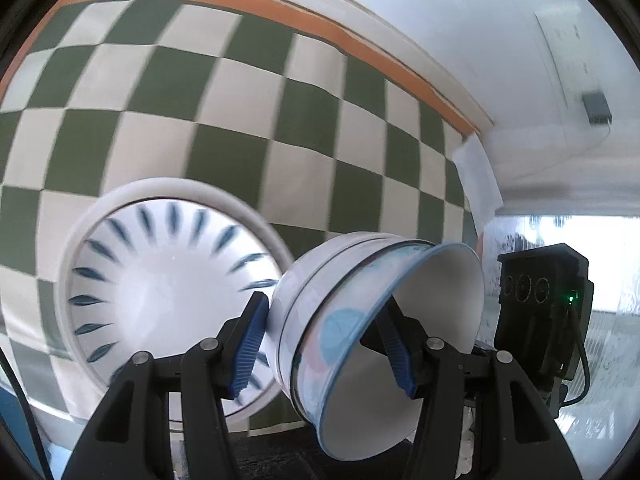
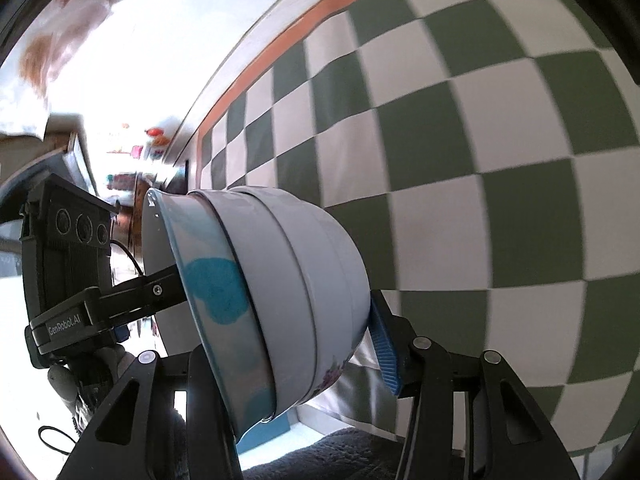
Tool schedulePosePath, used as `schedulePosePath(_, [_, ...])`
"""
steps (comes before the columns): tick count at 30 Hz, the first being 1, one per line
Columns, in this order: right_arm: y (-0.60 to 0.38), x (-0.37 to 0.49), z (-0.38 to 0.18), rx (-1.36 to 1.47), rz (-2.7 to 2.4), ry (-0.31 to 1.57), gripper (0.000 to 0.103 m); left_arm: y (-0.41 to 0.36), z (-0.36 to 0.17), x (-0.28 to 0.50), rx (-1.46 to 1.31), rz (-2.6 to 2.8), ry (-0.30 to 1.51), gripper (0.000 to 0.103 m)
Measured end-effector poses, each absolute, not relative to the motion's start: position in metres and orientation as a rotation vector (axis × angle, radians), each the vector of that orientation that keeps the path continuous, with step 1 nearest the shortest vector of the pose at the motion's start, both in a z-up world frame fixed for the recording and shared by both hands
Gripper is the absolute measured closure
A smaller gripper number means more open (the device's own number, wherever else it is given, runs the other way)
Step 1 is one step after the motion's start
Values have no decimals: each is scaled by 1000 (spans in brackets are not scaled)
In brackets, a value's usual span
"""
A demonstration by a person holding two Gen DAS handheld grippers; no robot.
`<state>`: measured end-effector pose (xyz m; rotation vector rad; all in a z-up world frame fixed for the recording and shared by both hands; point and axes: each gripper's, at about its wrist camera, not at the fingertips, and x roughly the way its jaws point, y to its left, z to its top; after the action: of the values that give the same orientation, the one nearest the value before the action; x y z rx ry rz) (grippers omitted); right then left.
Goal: Organize plates and bowls
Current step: 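Carry the bowl stack over the plate stack and lower it onto the blue-striped plate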
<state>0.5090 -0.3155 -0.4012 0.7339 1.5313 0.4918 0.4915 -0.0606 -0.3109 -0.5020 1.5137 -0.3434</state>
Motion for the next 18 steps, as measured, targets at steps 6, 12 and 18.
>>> schedulePosePath(6, [-264, 523, -405, 689, 552, 1560, 53, -21, -313, 485, -542, -287, 1504, 51])
schedulePosePath(12, [-225, 532, -414, 661, 598, 1583, 53, 8, -321, 483, -578, -240, 1499, 51])
schedulePosePath(18, [-202, 534, -424, 645, 611, 1597, 53, 27, -332, 481, -590, -228, 1511, 51])
